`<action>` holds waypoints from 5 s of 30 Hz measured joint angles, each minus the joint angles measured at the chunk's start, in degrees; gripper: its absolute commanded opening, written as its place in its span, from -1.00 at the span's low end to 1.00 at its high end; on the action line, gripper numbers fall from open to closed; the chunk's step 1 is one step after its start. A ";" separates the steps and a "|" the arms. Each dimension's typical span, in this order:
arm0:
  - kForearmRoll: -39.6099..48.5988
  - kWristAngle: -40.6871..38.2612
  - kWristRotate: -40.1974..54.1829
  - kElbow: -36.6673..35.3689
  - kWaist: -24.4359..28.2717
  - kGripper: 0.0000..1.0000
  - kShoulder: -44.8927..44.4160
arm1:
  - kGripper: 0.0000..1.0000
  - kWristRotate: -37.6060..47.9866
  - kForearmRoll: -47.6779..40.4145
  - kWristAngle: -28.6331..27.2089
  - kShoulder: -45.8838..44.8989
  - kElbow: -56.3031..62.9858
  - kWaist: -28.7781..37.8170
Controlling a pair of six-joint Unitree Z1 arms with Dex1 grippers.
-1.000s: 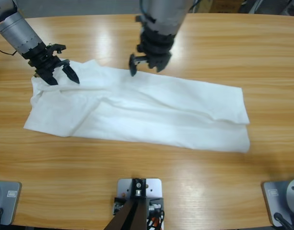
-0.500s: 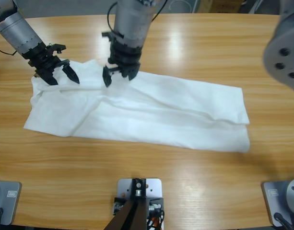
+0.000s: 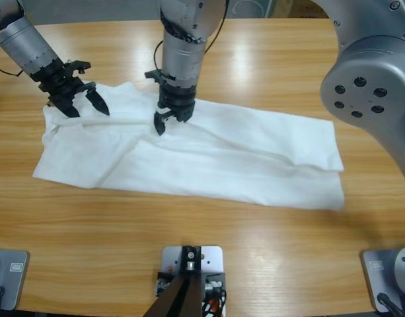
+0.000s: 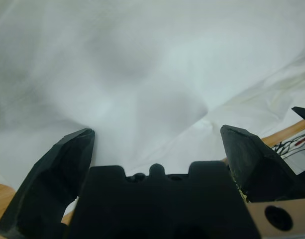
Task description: Fold clothes
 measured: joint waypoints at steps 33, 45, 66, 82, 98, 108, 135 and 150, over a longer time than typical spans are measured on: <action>0.00 0.01 0.00 0.00 -0.31 0.99 0.00 | 0.56 0.37 0.00 2.67 -0.09 0.00 4.43; 0.00 0.01 0.00 0.00 -0.32 0.99 0.00 | 0.56 1.44 0.00 -2.83 -0.10 0.00 5.66; 0.00 0.01 0.00 0.00 -0.48 0.99 0.00 | 0.89 -9.14 0.00 -16.29 -6.19 -0.04 12.14; 0.00 0.01 0.00 0.00 -0.72 0.99 0.81 | 0.95 -11.25 0.00 -21.84 -3.37 -0.04 12.16; 0.00 0.02 0.00 0.00 -0.72 0.99 1.77 | -0.91 -11.25 0.00 -21.75 0.02 -0.04 12.11; 0.00 0.02 0.00 0.00 -0.72 0.99 1.77 | -1.00 -11.24 0.00 -21.89 0.03 -0.04 11.92; 0.00 0.02 0.00 0.00 -0.72 0.99 1.77 | 1.00 -8.23 0.00 -31.05 -0.89 -0.04 9.88; 0.00 0.02 0.00 0.86 -0.52 0.99 0.74 | 1.00 6.43 -0.31 -18.06 -22.68 13.42 -5.23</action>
